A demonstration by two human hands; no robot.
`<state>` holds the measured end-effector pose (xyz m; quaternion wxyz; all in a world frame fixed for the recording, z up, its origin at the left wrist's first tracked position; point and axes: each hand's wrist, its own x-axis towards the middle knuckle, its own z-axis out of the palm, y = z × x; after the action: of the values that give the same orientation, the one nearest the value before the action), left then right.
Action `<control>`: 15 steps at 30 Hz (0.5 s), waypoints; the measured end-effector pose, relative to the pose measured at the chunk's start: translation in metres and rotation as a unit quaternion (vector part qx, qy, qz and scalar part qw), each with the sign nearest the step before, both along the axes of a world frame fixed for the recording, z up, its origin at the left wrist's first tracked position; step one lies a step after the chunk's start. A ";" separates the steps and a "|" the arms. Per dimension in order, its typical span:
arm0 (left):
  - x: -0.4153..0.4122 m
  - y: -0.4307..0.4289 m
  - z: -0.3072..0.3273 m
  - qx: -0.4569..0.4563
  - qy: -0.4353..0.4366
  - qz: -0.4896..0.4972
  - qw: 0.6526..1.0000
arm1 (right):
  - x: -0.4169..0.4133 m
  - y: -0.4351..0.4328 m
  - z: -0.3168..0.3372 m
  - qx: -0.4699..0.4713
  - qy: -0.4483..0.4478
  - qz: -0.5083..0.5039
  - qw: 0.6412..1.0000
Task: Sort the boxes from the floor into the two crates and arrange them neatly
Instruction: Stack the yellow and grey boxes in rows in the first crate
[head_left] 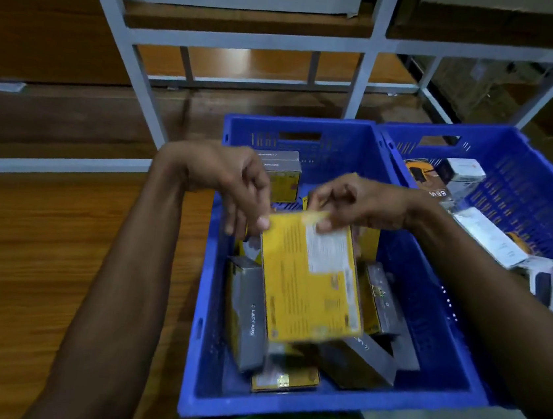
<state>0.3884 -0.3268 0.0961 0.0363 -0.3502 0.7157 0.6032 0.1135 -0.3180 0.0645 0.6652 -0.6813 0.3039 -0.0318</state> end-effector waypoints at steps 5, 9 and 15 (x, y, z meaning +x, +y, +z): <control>-0.035 0.029 -0.032 0.008 -0.183 -0.073 0.980 | 0.038 0.029 -0.011 -0.074 0.280 0.191 0.938; -0.030 0.020 -0.025 -0.043 -0.191 -0.037 0.980 | 0.036 0.019 -0.003 -0.087 0.224 0.168 0.956; -0.054 -0.032 -0.049 -0.350 -0.022 0.227 0.909 | 0.011 -0.016 -0.036 -0.331 0.077 -0.261 0.903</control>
<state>0.3343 -0.3593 0.0468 -0.2102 -0.5067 0.7811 0.2981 0.1247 -0.3337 0.0284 0.3438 -0.7585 0.4936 -0.2506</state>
